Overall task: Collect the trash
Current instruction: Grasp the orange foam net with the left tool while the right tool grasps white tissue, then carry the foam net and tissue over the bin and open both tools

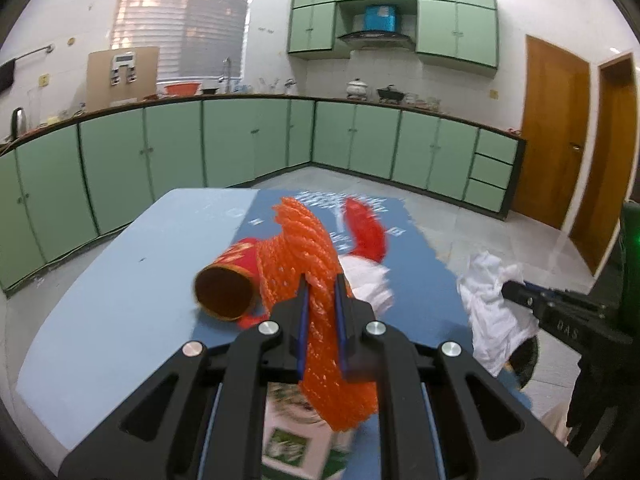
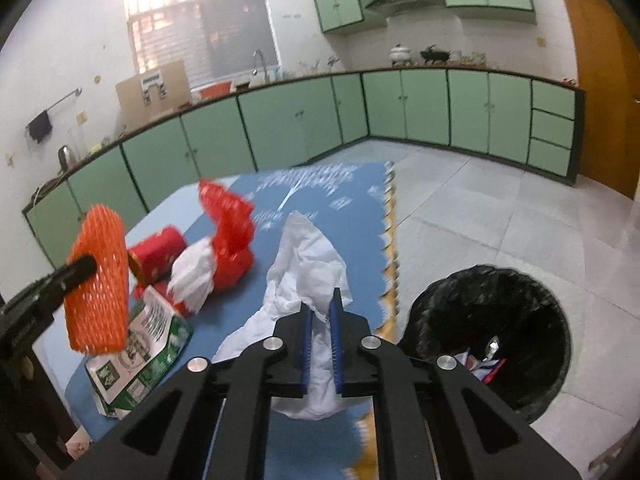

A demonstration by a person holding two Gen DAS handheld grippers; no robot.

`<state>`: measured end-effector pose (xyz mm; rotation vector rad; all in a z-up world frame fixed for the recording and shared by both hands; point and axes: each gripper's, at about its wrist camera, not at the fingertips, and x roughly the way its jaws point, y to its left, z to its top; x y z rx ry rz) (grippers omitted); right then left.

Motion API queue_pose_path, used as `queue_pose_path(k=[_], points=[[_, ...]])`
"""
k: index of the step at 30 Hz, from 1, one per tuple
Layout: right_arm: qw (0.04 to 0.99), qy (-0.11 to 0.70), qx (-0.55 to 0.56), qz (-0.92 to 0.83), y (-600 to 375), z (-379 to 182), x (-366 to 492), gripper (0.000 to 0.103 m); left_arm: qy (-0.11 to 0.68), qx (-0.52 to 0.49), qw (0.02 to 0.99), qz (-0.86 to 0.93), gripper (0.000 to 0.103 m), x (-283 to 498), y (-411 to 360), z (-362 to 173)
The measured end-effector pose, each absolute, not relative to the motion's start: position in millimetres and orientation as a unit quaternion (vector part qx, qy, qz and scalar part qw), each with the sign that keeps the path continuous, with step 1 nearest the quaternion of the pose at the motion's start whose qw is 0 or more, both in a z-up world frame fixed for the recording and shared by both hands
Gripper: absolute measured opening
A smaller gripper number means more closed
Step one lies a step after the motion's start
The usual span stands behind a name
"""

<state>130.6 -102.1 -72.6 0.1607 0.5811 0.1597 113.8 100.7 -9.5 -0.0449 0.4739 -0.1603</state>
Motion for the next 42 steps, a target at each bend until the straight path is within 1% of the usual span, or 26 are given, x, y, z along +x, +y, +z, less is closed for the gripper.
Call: queue_pose_path(k=[3,8,14,23,28,37,39,41,42], points=[[0.958,0.269,0.079,0.062,-122,-60,126,0.008,0.227,-0.028,0.968,-0.106,0.01,117,85,-4],[0.965,0.25,0.075,0.025,-160,-47,123,0.008,0.211,-0.029,0.963,-0.167,0.01,127,37,6],[0.965,0.245,0.088,-0.031,-221,-50,127,0.008,0.222,-0.041,0.945,-0.237,0.01,155,-31,0],[0.953,0.274,0.103,-0.081,-300,-93,153,0.008,0.268,-0.028,0.92,-0.285,0.01,208,-134,-38],[0.947,0.285,0.112,-0.095,-328,-116,166,0.008,0.297,-0.006,0.91,-0.29,0.01,236,-178,-65],[0.928,0.337,0.122,-0.103,-372,-174,203,0.009,0.376,0.024,0.883,-0.281,0.012,296,-238,-126],[0.922,0.35,0.13,-0.1,-381,-188,210,0.013,0.387,0.032,0.878,-0.28,0.017,305,-247,-136],[0.92,0.355,0.134,-0.102,-388,-195,214,0.014,0.399,0.043,0.873,-0.275,0.028,312,-254,-146],[0.918,0.358,0.136,-0.103,-391,-199,214,0.017,0.401,0.045,0.873,-0.275,0.034,315,-256,-148]])
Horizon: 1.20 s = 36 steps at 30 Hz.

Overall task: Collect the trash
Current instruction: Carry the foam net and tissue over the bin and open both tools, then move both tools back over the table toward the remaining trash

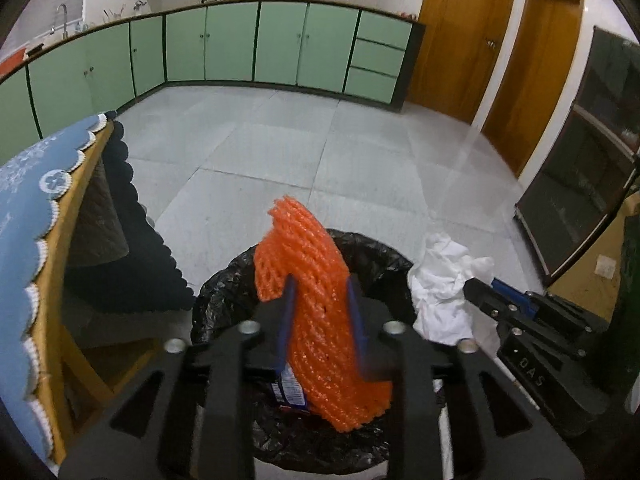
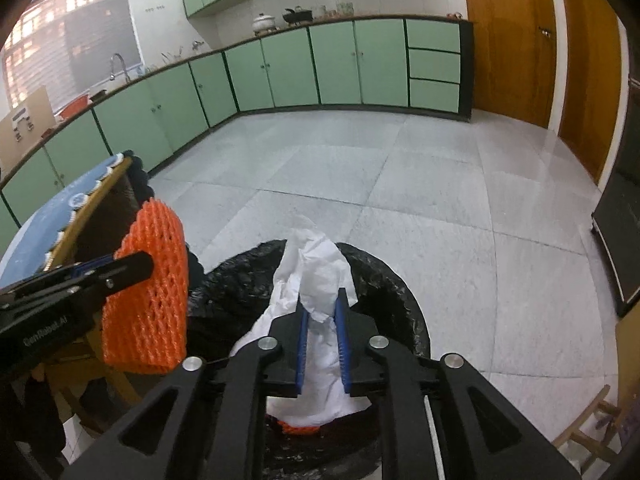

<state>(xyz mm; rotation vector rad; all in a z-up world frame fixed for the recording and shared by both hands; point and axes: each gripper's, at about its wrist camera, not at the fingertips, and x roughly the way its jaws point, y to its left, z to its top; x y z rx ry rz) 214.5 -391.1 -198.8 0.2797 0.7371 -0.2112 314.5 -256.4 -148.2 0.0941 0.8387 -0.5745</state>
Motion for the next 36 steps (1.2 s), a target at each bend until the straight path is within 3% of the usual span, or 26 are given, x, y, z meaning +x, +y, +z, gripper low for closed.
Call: queue_pose_path(k=[4,6,12,19,24,26,30,36], points=[[0.916,0.359,0.142,-0.106,-397,-207,214,0.026,0.402,0.044,0.872,-0.276,0.043,319,-260,-152],[0.917,0.356,0.148,-0.103,-399,-207,214,0.039,0.399,0.041,0.874,-0.274,0.047,319,-261,-150],[0.917,0.354,0.151,-0.102,-398,-204,214,0.045,0.388,0.025,0.882,-0.266,0.048,316,-254,-137],[0.927,0.328,0.148,-0.104,-384,-173,196,0.052,0.337,-0.017,0.908,-0.249,0.05,287,-201,-80],[0.945,0.286,0.13,-0.093,-348,-129,172,0.083,0.291,-0.02,0.927,-0.236,0.068,240,-147,-38],[0.953,0.268,0.118,-0.082,-325,-110,162,0.09,0.274,-0.012,0.934,-0.229,0.072,218,-121,-25],[0.963,0.239,0.115,-0.053,-281,-80,145,0.097,0.265,-0.006,0.944,-0.197,0.078,192,-63,-11],[0.968,0.227,0.11,0.0,-207,-56,150,0.097,0.258,-0.016,0.961,-0.099,0.084,175,43,4]])
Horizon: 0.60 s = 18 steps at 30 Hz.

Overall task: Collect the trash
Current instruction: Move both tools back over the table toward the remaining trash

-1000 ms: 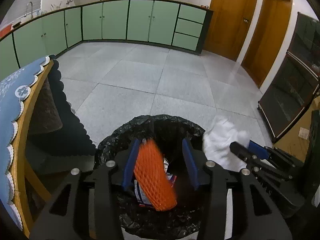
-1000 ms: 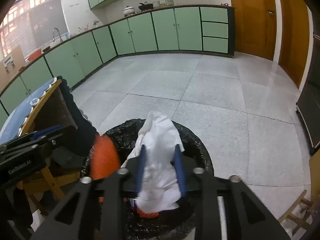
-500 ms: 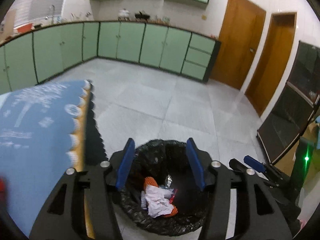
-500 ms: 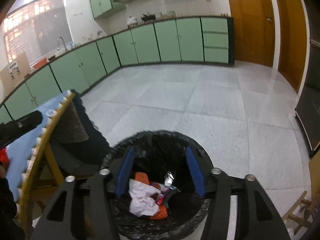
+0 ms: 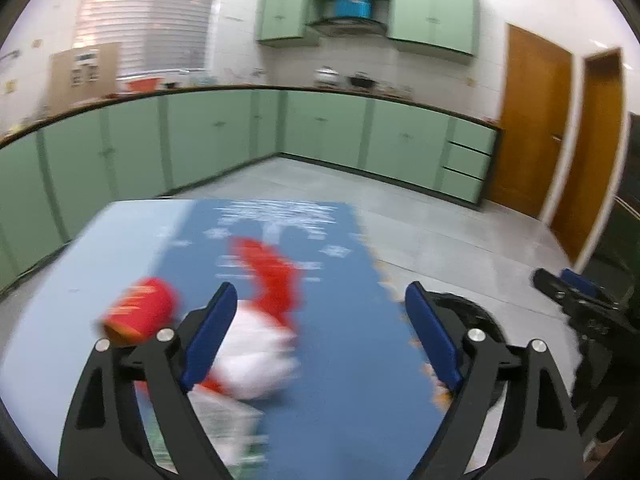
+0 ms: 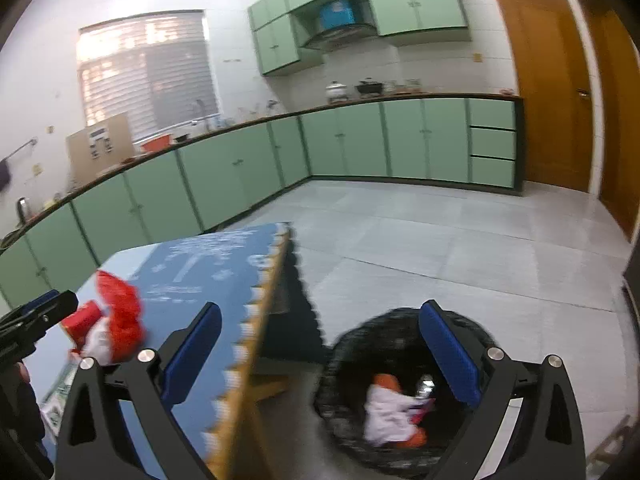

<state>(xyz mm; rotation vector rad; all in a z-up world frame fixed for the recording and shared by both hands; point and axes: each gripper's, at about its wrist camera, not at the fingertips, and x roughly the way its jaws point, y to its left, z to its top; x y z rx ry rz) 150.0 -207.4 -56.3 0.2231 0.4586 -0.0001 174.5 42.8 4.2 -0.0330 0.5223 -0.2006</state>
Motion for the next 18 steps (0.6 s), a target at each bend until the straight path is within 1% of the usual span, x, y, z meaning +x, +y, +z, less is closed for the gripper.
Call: queue_pose_path(k=[5,12,13,15,17,18], points=[[0.964,0.242,0.094,0.052,-146,-54,174,0.097,0.25,0.013,0.968,-0.017,0.086,175,108,6],[0.952,0.272,0.076,0.12,-64,-64,219,0.096,0.266,-0.018,0.964,0.017,0.086,189,168,0],[0.95,0.276,0.072,0.125,-55,-66,226,0.095,0.269,-0.017,0.963,0.019,0.086,190,171,0],[0.947,0.285,0.067,0.135,-40,-70,234,0.088,0.273,-0.022,0.961,0.022,0.086,192,178,-4],[0.942,0.297,0.064,0.141,-28,-73,243,0.084,0.276,-0.026,0.961,0.023,0.086,194,185,-7],[0.94,0.301,0.066,0.149,-23,-74,243,0.084,0.276,-0.026,0.961,0.024,0.086,193,187,-8]])
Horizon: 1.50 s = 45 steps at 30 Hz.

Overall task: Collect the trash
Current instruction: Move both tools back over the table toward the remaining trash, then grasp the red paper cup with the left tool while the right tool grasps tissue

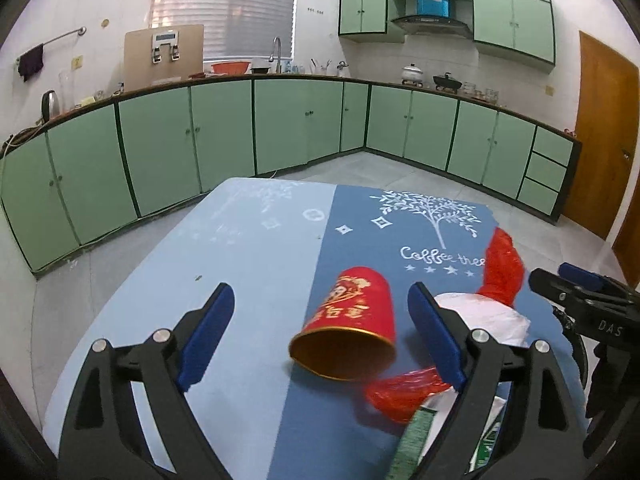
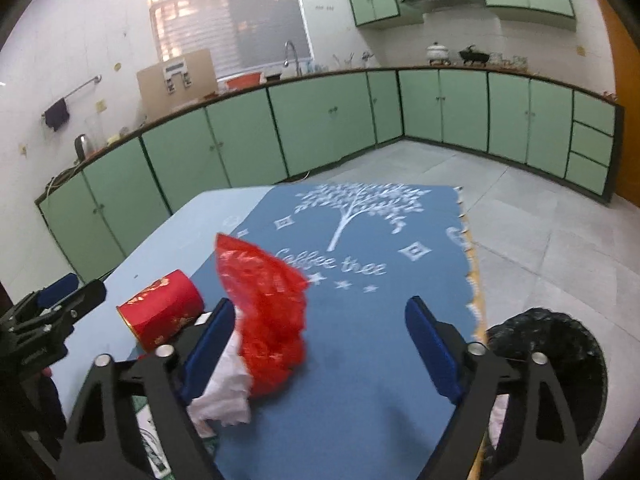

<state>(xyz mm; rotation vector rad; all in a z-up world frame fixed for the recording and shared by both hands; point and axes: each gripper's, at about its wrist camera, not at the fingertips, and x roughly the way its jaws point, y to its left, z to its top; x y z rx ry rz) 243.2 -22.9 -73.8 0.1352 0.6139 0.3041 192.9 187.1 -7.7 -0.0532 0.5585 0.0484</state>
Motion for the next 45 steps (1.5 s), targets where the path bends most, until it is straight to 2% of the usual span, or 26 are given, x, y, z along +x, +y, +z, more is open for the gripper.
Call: queue_pose_path(k=[3,7,10,12,16,18,20,30,36,40,45], points=[[0.935,0.31,0.055,0.162,-10,-79,235,0.081,0.277,-0.027,0.96,0.024,0.086,196,195,-13],[0.925,0.332,0.058,0.176,-1,-93,226,0.066,0.281,-0.033,0.959,0.026,0.086,196,202,-19],[0.917,0.347,0.057,0.19,6,-102,225,0.052,0.284,-0.035,0.958,0.027,0.086,197,204,-23],[0.908,0.358,0.06,0.207,10,-106,226,0.033,0.285,-0.035,0.957,0.026,0.086,195,205,-25],[0.909,0.349,0.051,0.22,14,-102,221,0.017,0.292,-0.041,0.955,0.019,0.086,197,206,-30],[0.91,0.34,0.053,0.229,13,-96,216,0.013,0.294,-0.043,0.955,0.016,0.086,197,202,-31],[0.913,0.335,0.051,0.23,12,-90,214,0.01,0.296,-0.045,0.954,0.009,0.086,201,199,-32],[0.922,0.299,0.075,0.236,-6,-64,202,0.01,0.291,-0.054,0.955,0.016,0.085,183,184,-31],[0.929,0.282,0.075,0.23,-15,-55,196,0.01,0.302,-0.055,0.952,-0.004,0.068,177,164,-38],[0.93,0.28,0.077,0.227,-19,-57,194,0.01,0.314,-0.056,0.948,-0.005,0.06,192,157,-48],[0.927,0.288,0.075,0.228,-18,-66,194,0.01,0.342,-0.078,0.936,-0.021,0.046,211,158,-53]])
